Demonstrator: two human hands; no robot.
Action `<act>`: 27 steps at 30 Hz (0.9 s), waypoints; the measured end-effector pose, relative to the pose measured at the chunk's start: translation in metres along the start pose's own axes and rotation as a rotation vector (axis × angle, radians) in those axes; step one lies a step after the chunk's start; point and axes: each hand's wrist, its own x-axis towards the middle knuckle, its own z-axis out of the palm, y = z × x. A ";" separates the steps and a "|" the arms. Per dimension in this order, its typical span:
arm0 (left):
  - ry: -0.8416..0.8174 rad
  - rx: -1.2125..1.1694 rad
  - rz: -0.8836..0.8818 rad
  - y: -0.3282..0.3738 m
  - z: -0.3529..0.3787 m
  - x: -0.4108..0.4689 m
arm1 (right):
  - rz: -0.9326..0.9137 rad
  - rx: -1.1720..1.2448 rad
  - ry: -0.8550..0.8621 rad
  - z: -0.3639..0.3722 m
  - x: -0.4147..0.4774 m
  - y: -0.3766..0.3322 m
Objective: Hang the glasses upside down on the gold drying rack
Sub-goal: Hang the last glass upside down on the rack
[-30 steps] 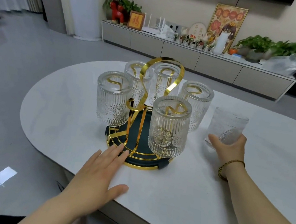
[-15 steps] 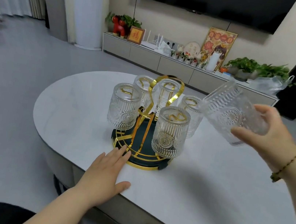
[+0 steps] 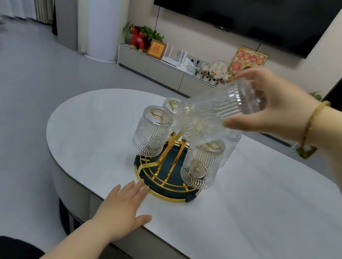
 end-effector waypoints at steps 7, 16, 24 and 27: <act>-0.028 0.021 0.025 -0.002 0.001 -0.002 | -0.056 -0.121 -0.153 0.029 0.022 -0.015; -0.038 -0.007 0.053 -0.004 -0.001 -0.003 | -0.042 -0.201 -0.303 0.075 0.032 -0.015; -0.014 -0.040 0.046 -0.004 0.001 -0.004 | -0.024 -0.211 -0.353 0.103 0.035 -0.012; 0.007 -0.058 0.036 -0.004 0.002 -0.003 | -0.015 -0.217 -0.373 0.109 0.036 -0.012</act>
